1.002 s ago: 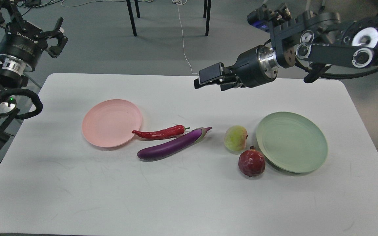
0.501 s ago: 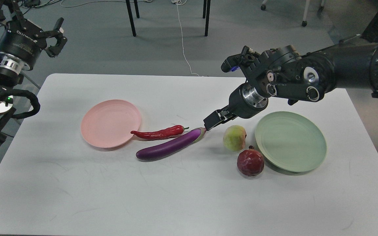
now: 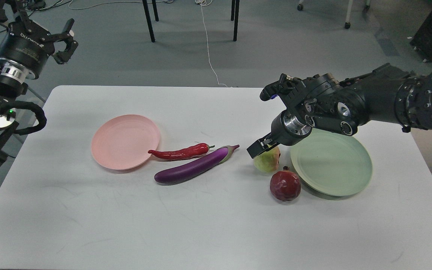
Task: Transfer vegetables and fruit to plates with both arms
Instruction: 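Lower the right gripper onto the yellow-green apple and grasp it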
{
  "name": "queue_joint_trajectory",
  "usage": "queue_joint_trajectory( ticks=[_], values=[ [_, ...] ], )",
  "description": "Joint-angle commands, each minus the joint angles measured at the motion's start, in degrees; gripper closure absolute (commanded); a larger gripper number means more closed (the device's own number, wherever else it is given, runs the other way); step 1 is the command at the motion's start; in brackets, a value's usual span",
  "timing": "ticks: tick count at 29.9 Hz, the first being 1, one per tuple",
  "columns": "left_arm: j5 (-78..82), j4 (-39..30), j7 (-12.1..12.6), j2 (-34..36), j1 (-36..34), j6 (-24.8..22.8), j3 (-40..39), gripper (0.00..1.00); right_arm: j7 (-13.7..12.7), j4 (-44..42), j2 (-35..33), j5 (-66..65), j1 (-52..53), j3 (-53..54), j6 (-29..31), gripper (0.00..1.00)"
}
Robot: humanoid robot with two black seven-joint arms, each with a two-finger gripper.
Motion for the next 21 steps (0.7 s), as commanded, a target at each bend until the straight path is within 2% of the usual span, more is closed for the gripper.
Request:
queue_joint_trajectory(
  ticks=[1, 6, 11, 16, 17, 19, 21],
  values=[
    [0.0, 0.0, 0.0, 0.2, -0.1, 0.0, 0.1, 0.02, 0.0, -0.9, 0.3, -1.0, -1.1, 0.0, 0.0, 0.01],
    [0.0, 0.1, 0.0, 0.4, -0.1, 0.0, 0.1, 0.02, 0.1, -3.2, 1.4, -1.0, -3.4, 0.1, -0.4, 0.03],
    [0.0, 0.0, -0.1, 1.9, 0.0, 0.0, 0.3, 0.02, 0.5, -3.6, 1.8, -1.1, -4.5, 0.0, -2.9, 0.14],
    [0.0, 0.0, -0.1, 2.3, -0.1, 0.0, 0.2, 0.02, 1.0, -2.9, 1.6, -1.6, -3.4, -0.1, -3.3, 0.17],
    [0.0, 0.1, -0.1, 2.3, -0.1, 0.0, 0.2, 0.02, 1.1, -2.8, 1.5, -1.8, -3.1, -0.1, -3.3, 0.22],
    [0.0, 0.0, -0.1, 2.2, -0.1, 0.0, 0.2, 0.02, 1.8, -2.2, 1.2, -1.9, -2.1, -0.3, -3.1, 0.4],
    [0.0, 0.0, -0.1, 2.1, -0.1, 0.0, 0.2, 0.02, 2.0, -0.8, 0.4, -1.9, -0.8, -0.5, -3.1, 0.45]
  ],
)
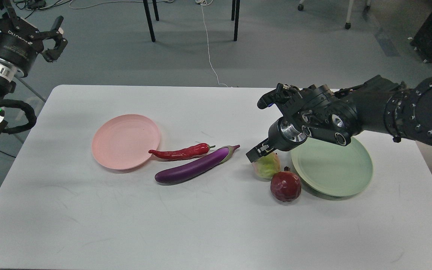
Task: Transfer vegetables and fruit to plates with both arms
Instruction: 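Lower the right gripper onto the yellow-green apple and grasp it, then carry the apple onto the green plate and release it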
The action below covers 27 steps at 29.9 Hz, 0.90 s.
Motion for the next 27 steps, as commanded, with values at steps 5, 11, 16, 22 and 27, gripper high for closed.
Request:
queue_joint_trajectory(
  ticks=[5, 11, 16, 22, 27],
  values=[
    [0.0, 0.0, 0.0, 0.0, 0.0, 0.0, -0.1, 0.02, 1.0, 6.5, -3.6, 0.0, 4.5, -0.5, 0.4, 0.48],
    [0.0, 0.0, 0.0, 0.1, 0.0, 0.0, 0.0, 0.02, 1.0, 7.4, -4.3, -0.1, 3.9, -0.9, 0.4, 0.45],
    [0.0, 0.0, 0.0, 0.3, 0.0, 0.0, 0.1, 0.02, 1.0, 7.2, -4.1, -0.1, 3.8, -0.8, 0.4, 0.43],
    [0.0, 0.0, 0.0, 1.4, 0.0, 0.0, 0.0, 0.02, 0.9, 7.1, -4.1, -0.2, 3.8, -0.9, 0.4, 0.56],
    [0.0, 0.0, -0.1, 1.5, 0.0, 0.0, 0.0, 0.02, 0.8, 7.1, -4.1, -1.7, 4.1, -0.9, 0.4, 0.72]
  ],
)
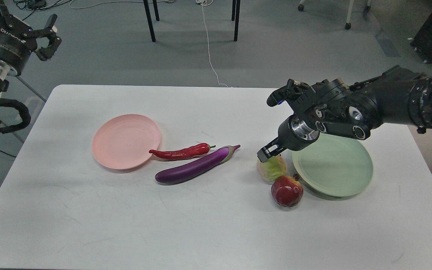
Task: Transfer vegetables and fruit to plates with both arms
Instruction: 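Carry the apple onto the green plate and release it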
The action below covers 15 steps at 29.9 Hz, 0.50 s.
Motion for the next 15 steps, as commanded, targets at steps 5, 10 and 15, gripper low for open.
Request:
queue_joint_trajectory(
  ticks=[5, 10, 15],
  values=[
    [0.0, 0.0, 0.1, 0.2, -0.4, 0.0, 0.0, 0.02, -0.1, 0.1, -0.9, 0.2, 1.7, 0.0, 0.0, 0.76],
    [0.0, 0.0, 0.1, 0.2, -0.8, 0.0, 0.0, 0.02, -0.1, 0.4, -4.3, 0.5, 4.8, 1.0, 0.0, 0.76],
    [0.0, 0.0, 0.1, 0.3, -1.1, 0.0, 0.1, 0.02, -0.3, 2.5, -10.5, 0.0, 7.0, 1.4, 0.2, 0.76]
  ],
)
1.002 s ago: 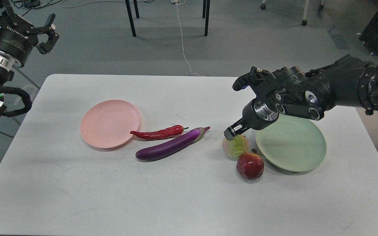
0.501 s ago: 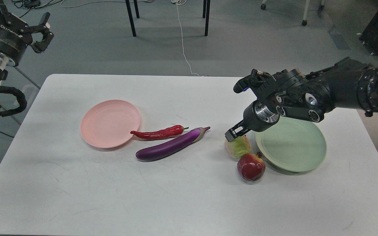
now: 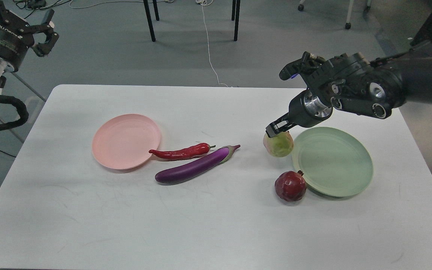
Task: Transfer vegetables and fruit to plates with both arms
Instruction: 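Carry the apple onto the green plate and release it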
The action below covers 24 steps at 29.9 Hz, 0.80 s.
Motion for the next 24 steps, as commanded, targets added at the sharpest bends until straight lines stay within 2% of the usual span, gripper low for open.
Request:
queue_joint_trajectory(
  ticks=[1, 8, 12, 18, 24],
  values=[
    [0.0, 0.0, 0.0, 0.1, -0.2, 0.0, 0.1, 0.02, -0.3, 2.2, -4.3, -0.9, 0.7, -0.5, 0.1, 0.76],
    [0.0, -1.2, 0.0, 1.1, -0.1, 0.0, 0.3, 0.02, -0.7, 3.6, -10.5, -5.1, -1.1, -4.2, -0.1, 0.74],
    [0.0, -1.2, 0.0, 1.1, -0.1, 0.0, 0.3, 0.02, -0.7, 2.3, -11.1, -10.0, -4.4, -4.7, -1.0, 0.7],
    [0.0, -1.2, 0.0, 1.1, -0.1, 0.0, 0.4, 0.02, -0.7, 1.0, -11.7, -10.7, -6.8, -4.2, -3.5, 0.46],
    [0.0, -1.2, 0.0, 1.3, -0.1, 0.0, 0.4, 0.02, -0.7, 1.3, -11.8, -10.7, -6.2, -3.0, -4.3, 0.09]
  ],
)
